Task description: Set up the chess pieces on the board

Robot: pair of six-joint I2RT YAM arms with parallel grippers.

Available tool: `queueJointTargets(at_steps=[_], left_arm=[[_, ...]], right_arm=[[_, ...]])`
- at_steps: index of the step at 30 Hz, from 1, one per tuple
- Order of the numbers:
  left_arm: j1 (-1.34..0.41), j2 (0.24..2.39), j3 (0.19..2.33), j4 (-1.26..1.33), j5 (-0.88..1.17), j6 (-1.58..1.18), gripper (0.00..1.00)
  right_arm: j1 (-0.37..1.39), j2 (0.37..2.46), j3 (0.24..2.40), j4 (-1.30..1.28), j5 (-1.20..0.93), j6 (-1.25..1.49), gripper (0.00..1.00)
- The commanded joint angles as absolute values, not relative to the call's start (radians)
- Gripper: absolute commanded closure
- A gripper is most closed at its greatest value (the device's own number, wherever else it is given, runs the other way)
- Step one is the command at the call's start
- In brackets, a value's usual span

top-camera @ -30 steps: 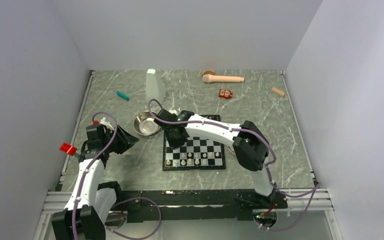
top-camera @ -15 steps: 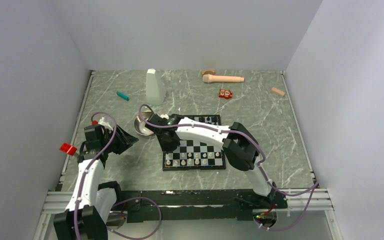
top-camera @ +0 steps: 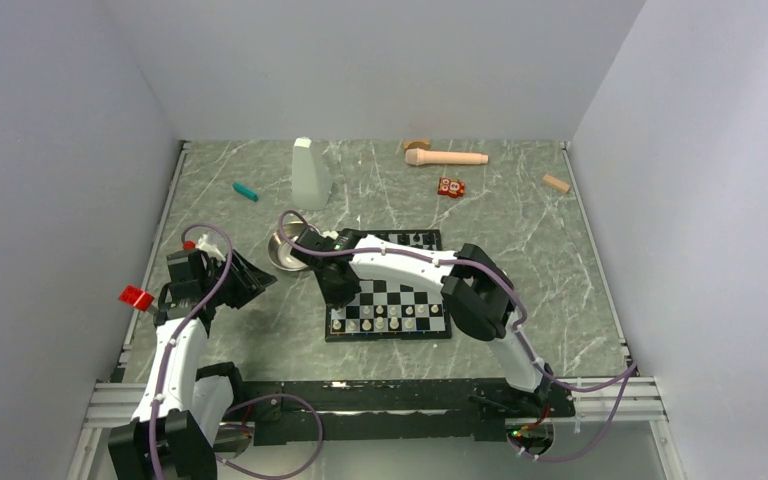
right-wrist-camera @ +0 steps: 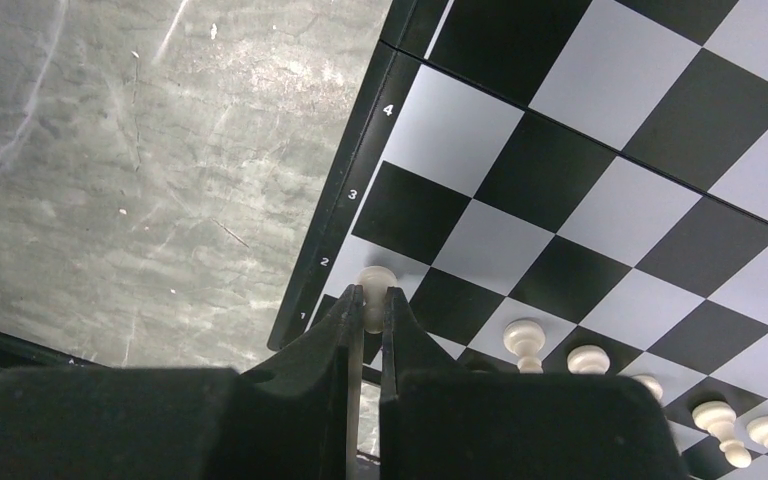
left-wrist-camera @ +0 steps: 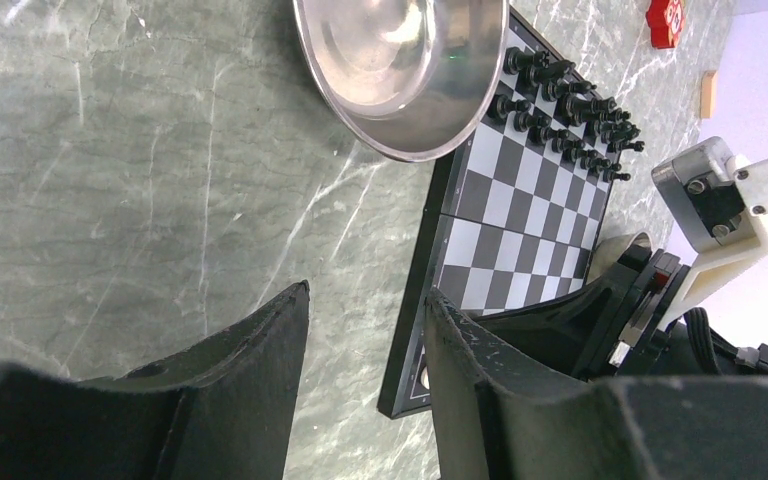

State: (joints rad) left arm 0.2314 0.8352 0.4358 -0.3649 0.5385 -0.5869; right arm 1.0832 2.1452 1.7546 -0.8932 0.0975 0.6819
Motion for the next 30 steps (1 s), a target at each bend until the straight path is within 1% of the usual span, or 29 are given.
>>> queueJointTargets(at_steps=[1, 22, 24, 26, 29, 30], left_arm=[[0.239, 0.828, 0.447, -0.350, 0.566, -0.569, 0.49], [0.243, 0.835, 0.445, -0.347, 0.570, -0.566, 0.49], [0.243, 0.836, 0.446, -0.346, 0.571, -0.566, 0.49], [0.243, 0.837, 0.445, -0.345, 0.571, -0.566, 0.49], [0.243, 0.839, 0.446, -0.343, 0.572, -0.564, 0.49], [0.243, 0.839, 0.445, -0.342, 0.571, -0.565, 0.49]], right_arm=[[1.085, 2.145, 1.767, -0.905, 0.081, 0.696, 1.00], [1.087, 2.159, 1.746, -0.893, 0.066, 0.696, 1.00], [1.087, 2.158, 1.746, -0.892, 0.069, 0.697, 0.97], [1.088, 2.151, 1.745, -0.891, 0.077, 0.701, 0.89], [1.087, 2.136, 1.743, -0.881, 0.083, 0.703, 0.83], [1.088, 2.131, 1.742, -0.878, 0.084, 0.703, 0.79]])
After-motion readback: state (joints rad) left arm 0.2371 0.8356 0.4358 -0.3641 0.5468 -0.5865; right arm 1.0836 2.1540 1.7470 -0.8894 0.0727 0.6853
